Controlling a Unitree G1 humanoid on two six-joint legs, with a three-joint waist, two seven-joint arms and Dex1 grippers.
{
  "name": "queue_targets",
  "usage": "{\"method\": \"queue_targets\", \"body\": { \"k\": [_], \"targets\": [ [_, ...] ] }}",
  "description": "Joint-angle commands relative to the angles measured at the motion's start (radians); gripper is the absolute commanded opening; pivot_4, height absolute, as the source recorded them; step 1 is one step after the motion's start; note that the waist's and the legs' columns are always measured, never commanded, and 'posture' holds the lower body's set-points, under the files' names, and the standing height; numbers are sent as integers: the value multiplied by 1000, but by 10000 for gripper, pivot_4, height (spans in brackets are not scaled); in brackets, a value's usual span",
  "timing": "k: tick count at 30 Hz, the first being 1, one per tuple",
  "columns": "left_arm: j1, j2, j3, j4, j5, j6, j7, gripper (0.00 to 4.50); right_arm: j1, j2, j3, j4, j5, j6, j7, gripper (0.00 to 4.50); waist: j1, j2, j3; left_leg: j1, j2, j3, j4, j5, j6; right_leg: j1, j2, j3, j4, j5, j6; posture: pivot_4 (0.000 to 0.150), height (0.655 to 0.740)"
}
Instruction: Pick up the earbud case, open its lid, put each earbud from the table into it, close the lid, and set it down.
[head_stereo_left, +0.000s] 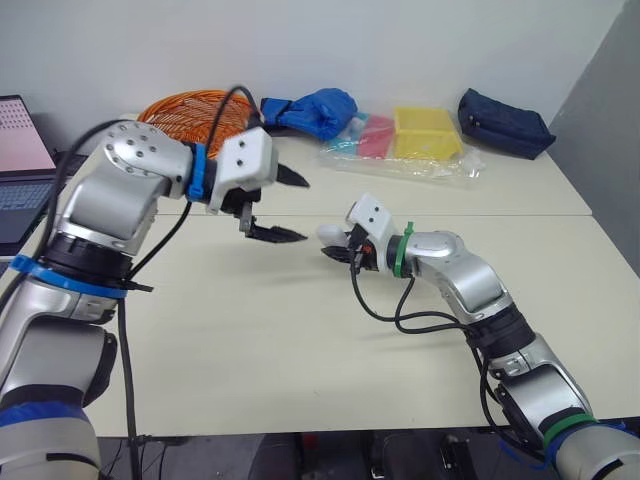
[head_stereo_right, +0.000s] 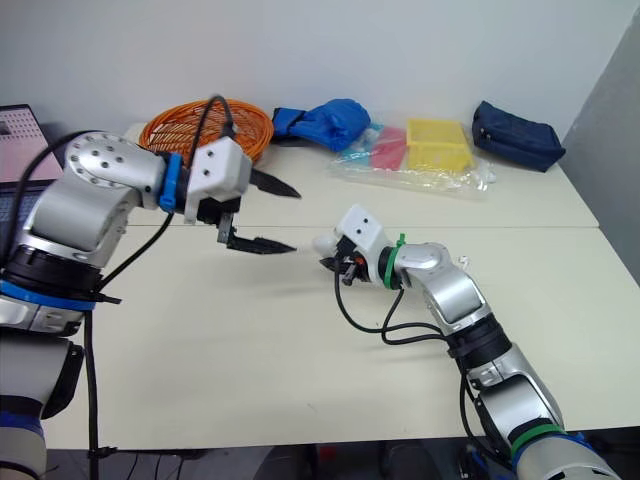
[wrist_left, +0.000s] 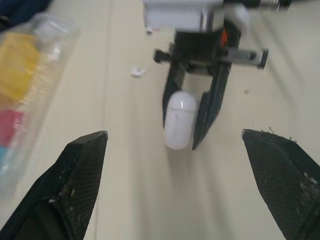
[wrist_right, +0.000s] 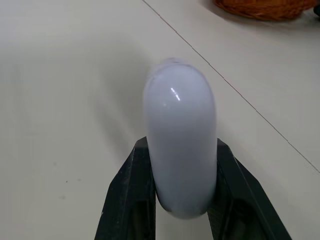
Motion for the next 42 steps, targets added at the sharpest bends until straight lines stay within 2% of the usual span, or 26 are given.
{"method": "queue_targets", "body": {
  "k": [1,4,5,6,8,22,41,42],
  "targets": [
    [-17,-36,13,25,47,-82,-56,45000,-9,2,-6,-62,-15,-13,2,8797,2,0,0,0,0,0,0,0,0,0,0,0,0,0,0,1500,7400],
    [-21,-79,37,69,66,-123,-62,45000,-10,13,-12,-70,-14,0,-2,8797,3,0,0,-1,0,0,0,0,0,0,0,0,0,0,0,1500,7400],
    [-24,-92,40,90,74,-134,-64,41023,-9,15,-13,-78,-15,5,-3,8796,3,0,0,-1,0,0,0,0,0,0,0,0,0,0,0,1500,7400],
    [-32,-111,40,117,89,-145,-50,40012,-9,14,-13,-88,-17,11,-2,8796,3,0,0,-1,0,0,0,0,0,0,-1,0,0,0,0,1500,7400],
    [-41,-129,42,146,109,-159,-44,34333,-5,10,-10,-104,-22,19,1,8796,2,0,0,-1,0,0,0,0,0,0,-1,0,0,0,0,1500,7400],
    [-79,-186,83,206,158,-183,-43,34333,6,-2,5,-133,-45,22,12,8796,3,0,0,-1,0,0,1,0,0,0,-1,0,0,0,0,1500,7400],
    [-64,-204,88,195,184,-202,-73,34333,-10,9,-1,-127,-39,27,10,8796,2,0,0,-1,0,0,2,0,0,0,-1,0,1,0,0,1500,7400],
    [-59,-201,86,187,179,-188,-85,32590,-11,9,-2,-125,-40,25,10,8796,2,0,0,-1,0,0,2,0,0,0,-1,0,1,0,0,1500,7400]
  ]
}}
